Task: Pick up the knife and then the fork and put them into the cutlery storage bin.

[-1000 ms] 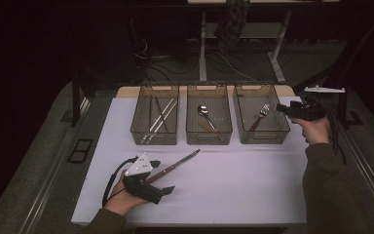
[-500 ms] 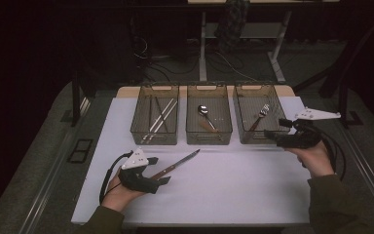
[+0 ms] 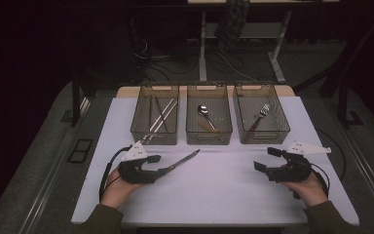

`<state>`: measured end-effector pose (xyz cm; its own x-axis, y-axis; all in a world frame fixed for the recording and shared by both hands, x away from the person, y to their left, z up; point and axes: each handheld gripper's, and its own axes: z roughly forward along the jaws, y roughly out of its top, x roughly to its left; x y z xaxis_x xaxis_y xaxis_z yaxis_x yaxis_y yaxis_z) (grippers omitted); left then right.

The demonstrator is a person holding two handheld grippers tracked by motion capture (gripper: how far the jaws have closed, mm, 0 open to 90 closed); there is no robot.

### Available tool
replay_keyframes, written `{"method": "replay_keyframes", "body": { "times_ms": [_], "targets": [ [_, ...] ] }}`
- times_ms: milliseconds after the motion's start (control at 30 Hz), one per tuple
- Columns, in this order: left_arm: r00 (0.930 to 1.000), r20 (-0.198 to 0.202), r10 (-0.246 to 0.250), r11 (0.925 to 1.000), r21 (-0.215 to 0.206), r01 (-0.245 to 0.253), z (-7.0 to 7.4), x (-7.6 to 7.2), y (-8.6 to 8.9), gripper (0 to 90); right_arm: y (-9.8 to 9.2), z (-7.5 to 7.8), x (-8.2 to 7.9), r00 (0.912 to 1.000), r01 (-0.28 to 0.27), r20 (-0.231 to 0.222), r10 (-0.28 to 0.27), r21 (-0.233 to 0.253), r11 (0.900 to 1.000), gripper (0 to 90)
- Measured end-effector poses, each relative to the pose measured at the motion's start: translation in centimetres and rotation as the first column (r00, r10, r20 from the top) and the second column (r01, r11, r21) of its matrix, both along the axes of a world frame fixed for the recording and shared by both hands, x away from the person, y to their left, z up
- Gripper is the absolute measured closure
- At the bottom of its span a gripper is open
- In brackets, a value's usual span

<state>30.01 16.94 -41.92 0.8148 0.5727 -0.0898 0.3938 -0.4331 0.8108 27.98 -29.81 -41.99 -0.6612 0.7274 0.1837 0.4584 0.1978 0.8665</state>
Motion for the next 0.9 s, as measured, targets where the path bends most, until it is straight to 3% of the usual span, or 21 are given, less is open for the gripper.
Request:
{"method": "replay_keyframes", "body": {
  "times_ms": [267,500,667,900],
  "targets": [
    [0.9997,-0.025,-0.003,0.998,0.063,0.005,-0.8,1.5,-1.5,59.5,1.2,-1.4,-2.1,0.9985,-0.052,-0.021,0.051,-0.034,0.998,16.3],
    [0.9972,-0.068,-0.032,0.9925,0.116,0.04,-2.0,2.5,-3.6,66.9,1.3,-1.6,-2.0,0.9988,-0.045,-0.022,0.044,-0.049,0.998,16.3],
    [0.9967,-0.072,-0.037,0.9822,0.181,0.05,-2.5,2.8,-4.2,71.1,1.4,-1.6,-2.0,0.999,-0.043,-0.017,0.042,-0.048,0.998,16.3],
    [0.9972,-0.068,-0.032,0.979,0.199,0.045,-2.6,2.7,-4.2,73.1,1.6,-1.6,-2.0,0.9988,-0.048,-0.016,0.047,-0.058,0.997,16.3]
  ]
}}
